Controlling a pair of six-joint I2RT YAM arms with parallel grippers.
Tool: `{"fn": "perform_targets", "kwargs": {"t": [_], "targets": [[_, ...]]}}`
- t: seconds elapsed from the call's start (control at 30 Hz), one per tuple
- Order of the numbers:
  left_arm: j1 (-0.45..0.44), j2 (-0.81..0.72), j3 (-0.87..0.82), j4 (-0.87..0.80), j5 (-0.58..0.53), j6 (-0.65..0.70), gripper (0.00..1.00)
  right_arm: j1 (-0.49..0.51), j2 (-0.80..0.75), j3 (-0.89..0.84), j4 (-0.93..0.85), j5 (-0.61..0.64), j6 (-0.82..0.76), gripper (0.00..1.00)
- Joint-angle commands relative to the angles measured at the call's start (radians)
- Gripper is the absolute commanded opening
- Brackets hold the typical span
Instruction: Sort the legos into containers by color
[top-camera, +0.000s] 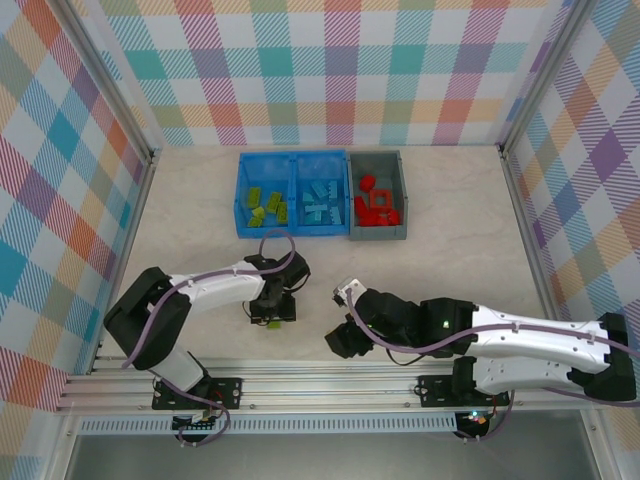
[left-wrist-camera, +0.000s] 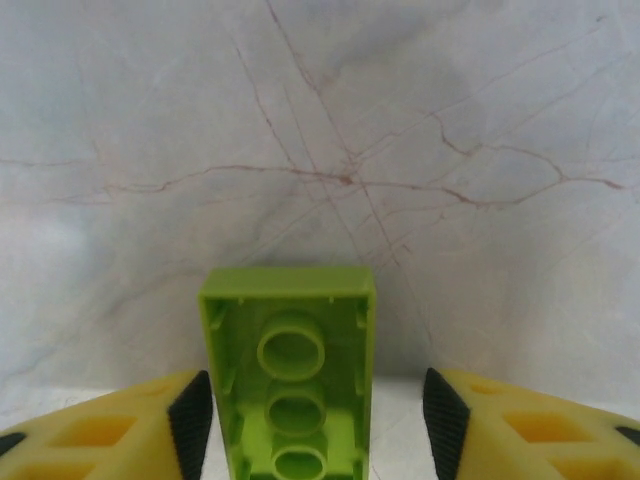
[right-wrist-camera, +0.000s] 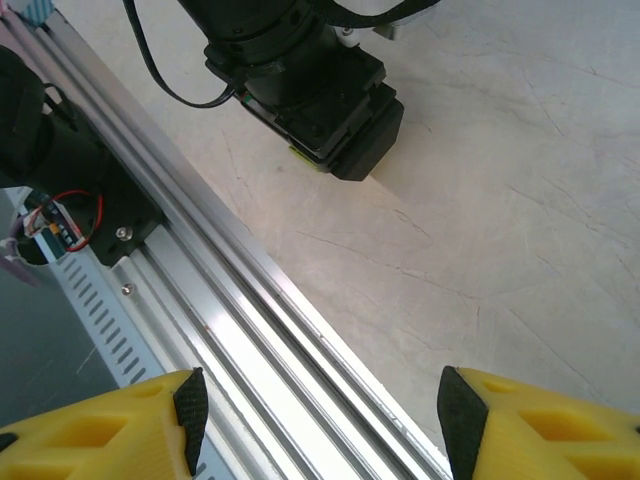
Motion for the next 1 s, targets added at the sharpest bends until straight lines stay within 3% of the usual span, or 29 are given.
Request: {"fn": "perform_targets", "kwargs": {"t": [0.0, 0.17, 0.37, 0.57, 0.8, 0.97], "targets": [[0.022, 0.014, -0.024, 0.018, 0.013, 0.009, 0.54, 0.01, 0.028, 0.029, 0.007, 0.023, 0.02, 0.63], [0.03, 0.022, -0.039, 0.036, 0.018, 0.011, 0.39, 0.009, 0.036, 0.024, 0.02, 0.023, 0.033, 0.63], [0.029, 0.011, -0.037, 0.045, 0.012, 0.011, 0.28, 0.009, 0.036, 0.028, 0.013, 0.03, 0.035, 0.63], [0.035, -0.056, 0.059, -0.061, -0.035, 0.037, 0.27, 0.009, 0.048, 0.058, 0.024, 0.053, 0.013, 0.62], [0.186, -0.081, 0.35, -0.216, -0.047, 0.176, 0.28, -0.014, 0.137, 0.204, 0.093, 0.236, -0.041, 0.63], [0.317, 0.049, 0.597, -0.25, -0.03, 0.287, 0.28, -0.157, 0.2, 0.271, 0.21, 0.211, -0.046, 0.63]]}}
